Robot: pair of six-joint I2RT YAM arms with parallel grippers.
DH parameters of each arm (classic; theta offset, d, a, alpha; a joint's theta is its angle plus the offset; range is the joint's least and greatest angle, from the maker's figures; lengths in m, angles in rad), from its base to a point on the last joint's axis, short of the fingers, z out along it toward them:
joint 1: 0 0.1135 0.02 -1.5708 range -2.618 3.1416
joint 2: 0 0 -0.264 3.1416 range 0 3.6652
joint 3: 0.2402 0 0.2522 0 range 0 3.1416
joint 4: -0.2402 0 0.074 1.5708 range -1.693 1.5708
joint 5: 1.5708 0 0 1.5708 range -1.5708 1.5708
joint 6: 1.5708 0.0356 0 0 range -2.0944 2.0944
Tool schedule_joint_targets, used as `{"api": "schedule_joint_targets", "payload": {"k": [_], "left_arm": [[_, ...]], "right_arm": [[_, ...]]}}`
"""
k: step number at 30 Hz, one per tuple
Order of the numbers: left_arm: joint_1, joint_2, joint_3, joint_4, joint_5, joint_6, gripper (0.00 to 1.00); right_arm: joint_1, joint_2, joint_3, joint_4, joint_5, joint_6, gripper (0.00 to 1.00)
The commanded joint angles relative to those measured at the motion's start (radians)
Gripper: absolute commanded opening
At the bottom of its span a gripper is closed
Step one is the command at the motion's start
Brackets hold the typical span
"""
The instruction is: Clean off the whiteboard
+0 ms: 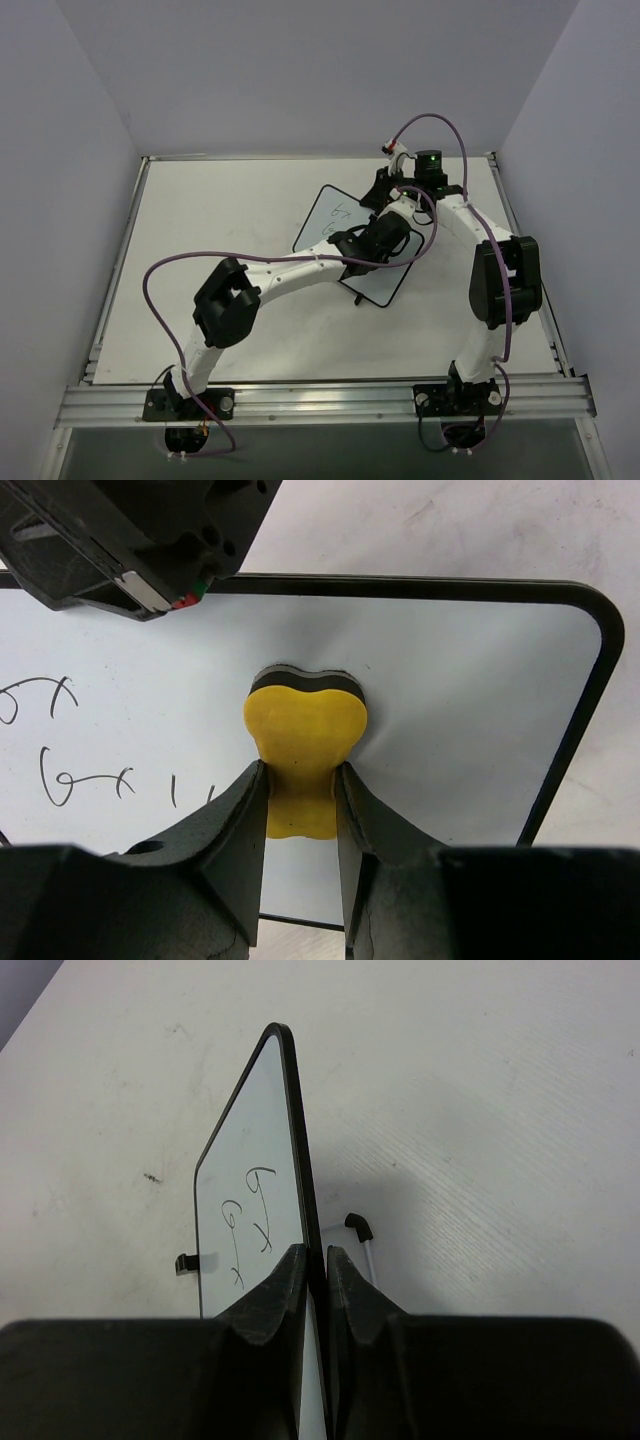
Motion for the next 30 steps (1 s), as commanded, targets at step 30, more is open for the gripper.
{"api": "schedule_joint_targets", "payload": {"k": [30], "left_arm": [[0.376, -0.149, -0.317, 0.345, 0.150, -0.010, 0.02]], "right_arm": [[0.047, -0.058, -0.003, -0.044, -0.047, 0.007, 0.00]]}}
